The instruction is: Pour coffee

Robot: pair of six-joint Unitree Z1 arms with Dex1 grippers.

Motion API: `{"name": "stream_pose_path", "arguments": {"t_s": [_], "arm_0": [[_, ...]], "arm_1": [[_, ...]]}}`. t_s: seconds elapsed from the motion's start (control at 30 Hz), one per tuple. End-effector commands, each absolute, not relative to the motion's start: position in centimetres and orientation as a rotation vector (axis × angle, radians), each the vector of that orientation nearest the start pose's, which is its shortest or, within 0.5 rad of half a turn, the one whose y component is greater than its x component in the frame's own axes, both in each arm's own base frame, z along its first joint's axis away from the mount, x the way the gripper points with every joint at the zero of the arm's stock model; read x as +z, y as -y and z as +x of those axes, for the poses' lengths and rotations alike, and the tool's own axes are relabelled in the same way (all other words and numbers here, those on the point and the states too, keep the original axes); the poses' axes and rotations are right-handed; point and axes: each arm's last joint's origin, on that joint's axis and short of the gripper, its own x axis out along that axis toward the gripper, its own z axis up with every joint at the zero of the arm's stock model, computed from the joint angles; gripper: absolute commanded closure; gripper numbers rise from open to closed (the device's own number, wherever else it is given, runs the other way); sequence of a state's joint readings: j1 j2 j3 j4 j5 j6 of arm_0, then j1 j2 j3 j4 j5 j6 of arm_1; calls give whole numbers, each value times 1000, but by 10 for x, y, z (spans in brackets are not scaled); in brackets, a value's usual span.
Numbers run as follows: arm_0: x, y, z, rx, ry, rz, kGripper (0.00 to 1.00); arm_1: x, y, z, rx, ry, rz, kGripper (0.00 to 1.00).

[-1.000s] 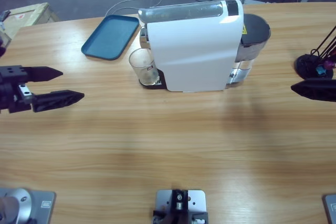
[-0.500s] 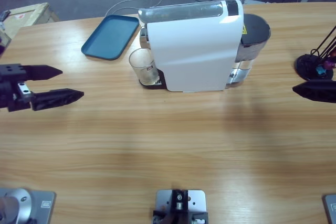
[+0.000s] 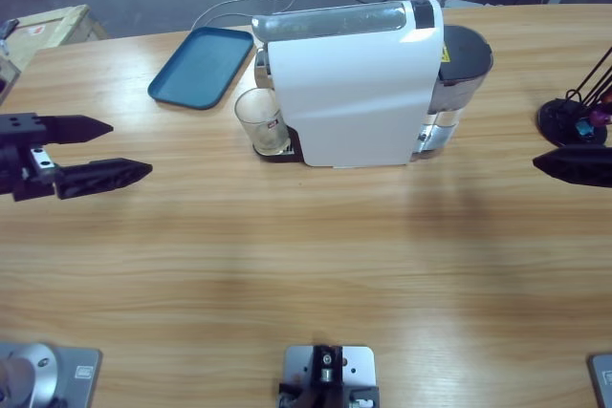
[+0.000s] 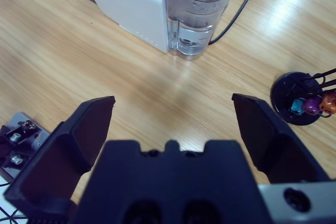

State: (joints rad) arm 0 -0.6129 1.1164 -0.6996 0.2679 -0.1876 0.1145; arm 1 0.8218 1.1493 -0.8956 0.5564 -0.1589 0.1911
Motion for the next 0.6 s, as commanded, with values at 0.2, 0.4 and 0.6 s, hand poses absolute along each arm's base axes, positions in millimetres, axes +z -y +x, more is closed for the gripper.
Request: {"name": "stream_pose_path", "arguments": {"t_s": [0.2,0.4,0.6], "arm_0": [[304,98,122,-812,-662,246,4],[310,93,121,-824,-648,209,4],[324,103,140,-927,-599,162,18]], "arm_1": [[329,-117,116,561,-822,-230,0],[329,-117,116,565,-824,-228,0],[323,-117,115,561,-836,-236,0]]}}
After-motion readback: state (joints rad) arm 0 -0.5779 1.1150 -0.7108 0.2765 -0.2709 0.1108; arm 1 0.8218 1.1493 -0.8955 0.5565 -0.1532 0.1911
